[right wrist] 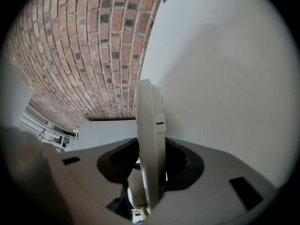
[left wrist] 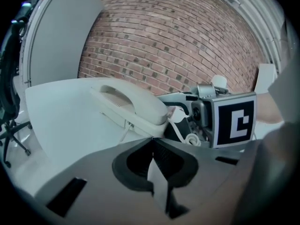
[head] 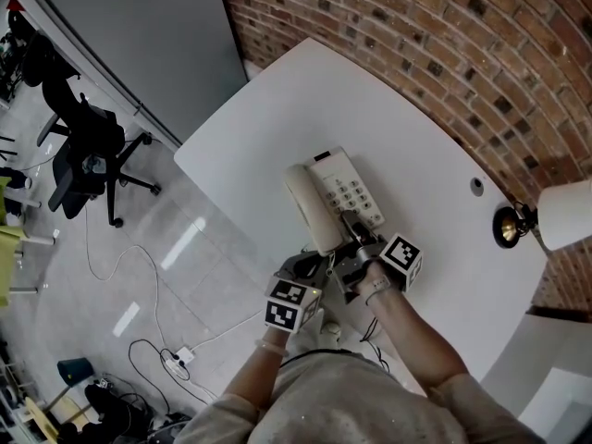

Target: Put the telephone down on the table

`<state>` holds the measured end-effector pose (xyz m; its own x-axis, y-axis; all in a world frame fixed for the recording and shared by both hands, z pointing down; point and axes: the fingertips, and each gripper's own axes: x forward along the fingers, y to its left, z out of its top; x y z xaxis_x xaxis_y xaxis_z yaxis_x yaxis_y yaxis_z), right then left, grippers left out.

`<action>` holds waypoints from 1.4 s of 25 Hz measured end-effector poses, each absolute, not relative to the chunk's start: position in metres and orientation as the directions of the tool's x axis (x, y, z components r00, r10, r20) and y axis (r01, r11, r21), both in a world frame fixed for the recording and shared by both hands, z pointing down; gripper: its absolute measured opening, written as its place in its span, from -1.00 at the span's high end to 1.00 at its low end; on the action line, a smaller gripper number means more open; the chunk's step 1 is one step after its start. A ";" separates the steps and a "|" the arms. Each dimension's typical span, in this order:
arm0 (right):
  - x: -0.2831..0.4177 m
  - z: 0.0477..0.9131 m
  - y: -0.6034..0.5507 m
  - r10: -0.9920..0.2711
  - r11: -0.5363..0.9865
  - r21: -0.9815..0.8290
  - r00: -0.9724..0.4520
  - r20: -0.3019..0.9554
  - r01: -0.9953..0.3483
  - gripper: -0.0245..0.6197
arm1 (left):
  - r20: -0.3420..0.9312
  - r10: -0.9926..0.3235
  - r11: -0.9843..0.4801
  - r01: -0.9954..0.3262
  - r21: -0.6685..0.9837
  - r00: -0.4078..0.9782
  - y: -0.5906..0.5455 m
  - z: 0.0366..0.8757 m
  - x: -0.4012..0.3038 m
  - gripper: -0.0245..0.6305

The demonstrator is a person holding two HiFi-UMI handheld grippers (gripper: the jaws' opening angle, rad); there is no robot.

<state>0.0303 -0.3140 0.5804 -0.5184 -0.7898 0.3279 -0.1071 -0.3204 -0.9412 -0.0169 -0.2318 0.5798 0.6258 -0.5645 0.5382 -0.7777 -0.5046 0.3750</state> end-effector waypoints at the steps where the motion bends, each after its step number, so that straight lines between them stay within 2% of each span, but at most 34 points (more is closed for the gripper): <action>1: 0.031 0.581 -0.314 -0.788 -0.320 -0.941 -0.521 0.328 -0.108 0.46 | 0.541 -0.567 -0.499 -0.782 0.374 0.621 -0.232 0.580 -0.017 0.91; 15: 0.038 0.584 -0.294 -0.714 -0.289 -0.942 -0.616 0.332 -0.173 0.46 | 0.582 -0.536 -0.443 -0.791 0.422 0.611 -0.229 0.590 -0.012 0.91; 22: 0.048 0.588 -0.277 -0.700 -0.329 -0.924 -0.605 0.378 -0.197 0.55 | 0.631 -0.490 -0.465 -0.793 0.394 0.601 -0.225 0.600 -0.006 0.91; 35: 0.059 0.604 -0.264 -0.705 -0.398 -0.896 -0.561 0.435 -0.194 0.58 | 0.698 -0.432 -0.466 -0.804 0.369 0.571 -0.215 0.617 0.001 0.91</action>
